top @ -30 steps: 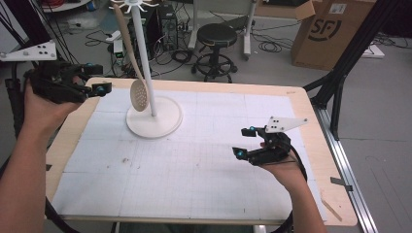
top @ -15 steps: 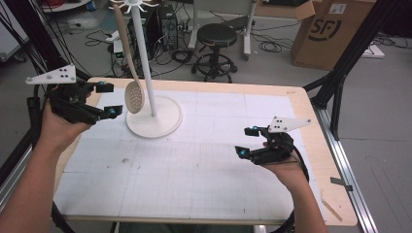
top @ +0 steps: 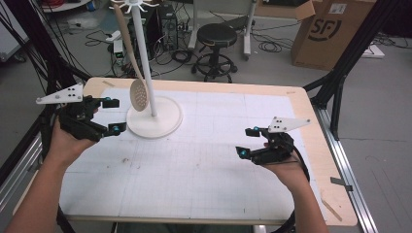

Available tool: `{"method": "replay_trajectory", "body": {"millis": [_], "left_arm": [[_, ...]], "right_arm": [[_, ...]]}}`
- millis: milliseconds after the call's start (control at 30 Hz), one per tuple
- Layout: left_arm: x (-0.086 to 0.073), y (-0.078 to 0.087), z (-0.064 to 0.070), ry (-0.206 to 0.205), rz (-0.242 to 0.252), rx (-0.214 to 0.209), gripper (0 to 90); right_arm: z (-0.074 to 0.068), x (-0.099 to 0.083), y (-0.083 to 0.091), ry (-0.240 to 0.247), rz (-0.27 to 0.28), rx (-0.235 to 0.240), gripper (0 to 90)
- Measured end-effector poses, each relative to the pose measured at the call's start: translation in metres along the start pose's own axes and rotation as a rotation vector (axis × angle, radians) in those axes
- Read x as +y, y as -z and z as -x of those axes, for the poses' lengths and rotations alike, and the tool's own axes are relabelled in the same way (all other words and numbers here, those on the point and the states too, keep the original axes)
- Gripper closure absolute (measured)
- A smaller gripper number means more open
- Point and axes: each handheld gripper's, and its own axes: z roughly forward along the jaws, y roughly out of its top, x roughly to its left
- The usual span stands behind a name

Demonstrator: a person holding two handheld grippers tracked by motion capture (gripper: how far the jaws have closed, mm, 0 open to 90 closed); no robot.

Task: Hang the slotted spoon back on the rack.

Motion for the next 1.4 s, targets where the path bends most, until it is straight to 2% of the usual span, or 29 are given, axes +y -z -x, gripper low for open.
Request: {"method": "replay_trajectory", "body": {"millis": [167, 400, 533, 700, 800, 1000, 1200, 1400], "left_arm": [[-0.01, -0.006, 0.0, 0.01, -0.01, 0.004, 7.0], [-0.021, -0.013, 0.001, 0.025, -0.016, -0.013, 6.0], [-0.024, -0.016, 0.005, 0.025, -0.017, -0.01, 1.9], [-0.032, -0.021, 0.01, 0.022, -0.013, -0.022, 1.7], [-0.036, -0.025, 0.011, 0.02, -0.028, -0.027, 1.7], [-0.037, -0.029, 0.006, 0.029, -0.029, -0.027, 1.7], [-0.037, -0.031, 0.009, 0.023, -0.04, -0.04, 1.7], [-0.038, -0.031, 0.008, 0.025, -0.039, -0.031, 1.7]], "right_arm": [[0.001, -0.003, 0.002, -0.007, 0.006, -0.007, 21.7], [0.002, -0.004, 0.003, -0.014, 0.005, -0.011, 21.7], [0.003, -0.005, 0.003, -0.021, -0.001, -0.007, 21.7], [0.004, -0.007, 0.003, -0.018, 0.001, -0.007, 21.7], [0.004, -0.009, 0.002, -0.02, 0.002, -0.003, 21.7], [0.005, -0.009, -0.001, -0.021, 0.0, -0.006, 21.7], [0.004, -0.009, -0.003, -0.022, 0.0, -0.008, 21.7], [0.004, -0.008, -0.002, -0.018, 0.007, -0.005, 21.8]]}}
